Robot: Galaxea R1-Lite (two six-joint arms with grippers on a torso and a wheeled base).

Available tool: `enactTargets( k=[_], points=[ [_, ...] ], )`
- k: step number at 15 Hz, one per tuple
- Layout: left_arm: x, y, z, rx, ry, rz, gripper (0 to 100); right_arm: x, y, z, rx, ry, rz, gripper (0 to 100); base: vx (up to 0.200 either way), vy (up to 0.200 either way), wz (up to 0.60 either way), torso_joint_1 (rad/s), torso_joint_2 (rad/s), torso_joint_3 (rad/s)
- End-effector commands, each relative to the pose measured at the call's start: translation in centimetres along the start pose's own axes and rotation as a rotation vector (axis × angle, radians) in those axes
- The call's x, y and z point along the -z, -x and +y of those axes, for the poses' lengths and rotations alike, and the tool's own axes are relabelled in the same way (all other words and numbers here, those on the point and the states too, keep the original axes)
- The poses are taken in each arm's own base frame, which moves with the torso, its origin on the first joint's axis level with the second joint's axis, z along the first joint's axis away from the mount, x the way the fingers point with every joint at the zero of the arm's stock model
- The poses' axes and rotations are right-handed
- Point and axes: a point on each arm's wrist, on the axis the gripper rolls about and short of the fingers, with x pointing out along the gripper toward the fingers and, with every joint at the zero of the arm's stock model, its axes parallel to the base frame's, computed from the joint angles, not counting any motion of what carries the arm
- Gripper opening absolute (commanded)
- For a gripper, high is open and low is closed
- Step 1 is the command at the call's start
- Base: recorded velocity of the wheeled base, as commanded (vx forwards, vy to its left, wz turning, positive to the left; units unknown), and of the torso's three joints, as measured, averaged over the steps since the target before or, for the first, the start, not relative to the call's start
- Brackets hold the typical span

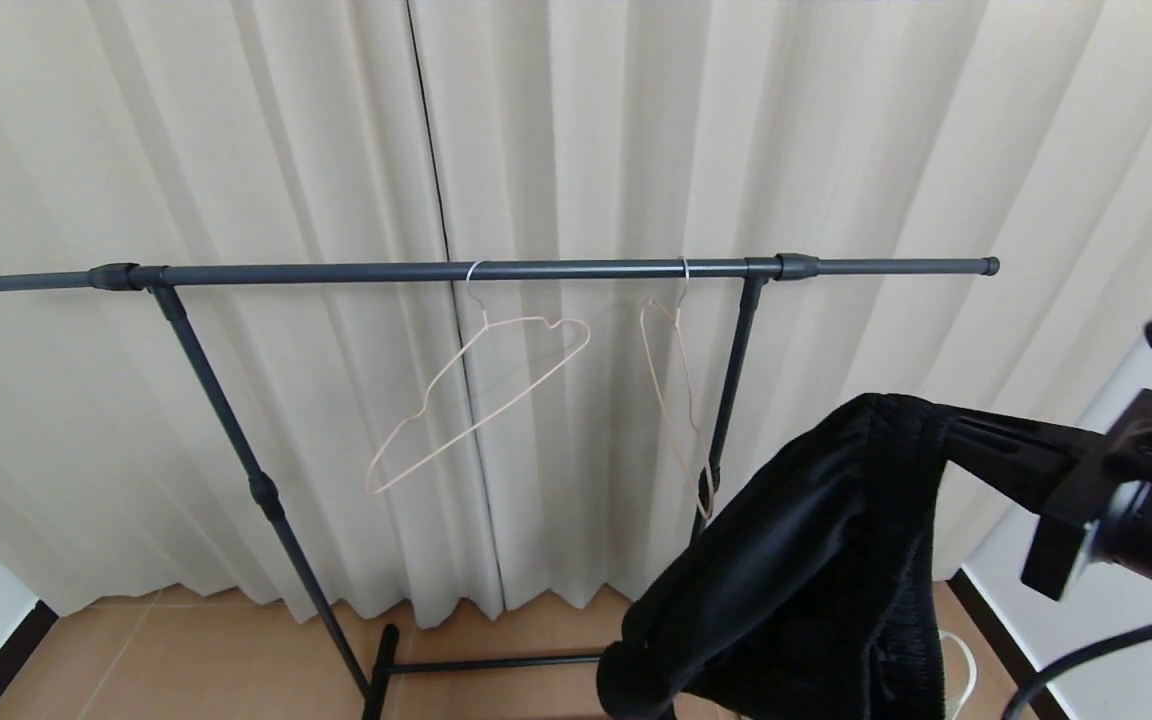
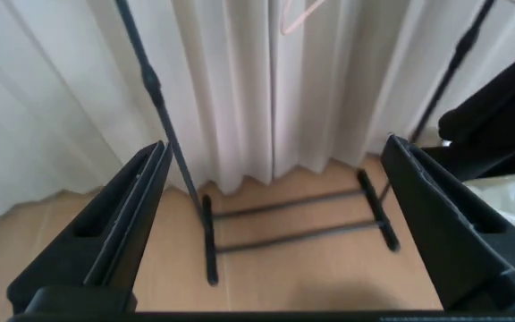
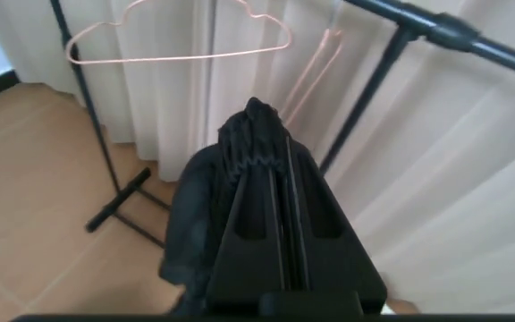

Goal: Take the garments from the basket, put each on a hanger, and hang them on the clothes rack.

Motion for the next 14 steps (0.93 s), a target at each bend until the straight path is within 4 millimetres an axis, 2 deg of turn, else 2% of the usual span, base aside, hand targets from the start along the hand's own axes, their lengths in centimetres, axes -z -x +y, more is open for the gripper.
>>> enactTargets(
  k=[1, 2, 4, 6, 8, 11, 14],
  points=[
    [-5.1, -3.2, 0.4, 0.149, 0.075, 0.178, 100, -0.9, -3.7, 1.9, -0.083, -0.05, 0.07, 0, 0.0, 0.0, 0.0, 0.0, 0.0, 0.0],
    [-7.6, -4.9, 0.1, 0.25, 0.17, 0.22, 100, -2.1, -4.6, 3.1, -0.141, -0.071, 0.095, 0, 0.0, 0.0, 0.0, 0.0, 0.0, 0.0],
    [-9.1, -6.7, -0.6, 0.329, 0.204, 0.283, 100, -3.5, -5.9, 4.4, -0.182, -0.107, 0.102, 0, 0.0, 0.0, 0.0, 0.0, 0.0, 0.0],
    [-9.9, -8.8, -2.0, 0.418, 0.221, 0.379, 100, -4.6, -7.8, 5.0, -0.186, -0.13, 0.094, 0, 0.0, 0.0, 0.0, 0.0, 0.0, 0.0],
    [-10.7, -10.2, -3.3, 0.476, 0.241, 0.434, 100, -4.2, -9.7, 5.9, -0.187, -0.132, 0.117, 0, 0.0, 0.0, 0.0, 0.0, 0.0, 0.0],
    [-11.7, -12.4, -5.3, 0.515, 0.225, 0.491, 100, -4.5, -11.3, 6.4, -0.176, -0.134, 0.119, 0, 0.0, 0.0, 0.0, 0.0, 0.0, 0.0],
    [-10.8, -13.9, -7.4, 0.5, 0.195, 0.585, 100, -4.5, -13.8, 7.8, -0.18, -0.155, 0.132, 0, 0.0, 0.0, 0.0, 0.0, 0.0, 0.0]
  ],
)
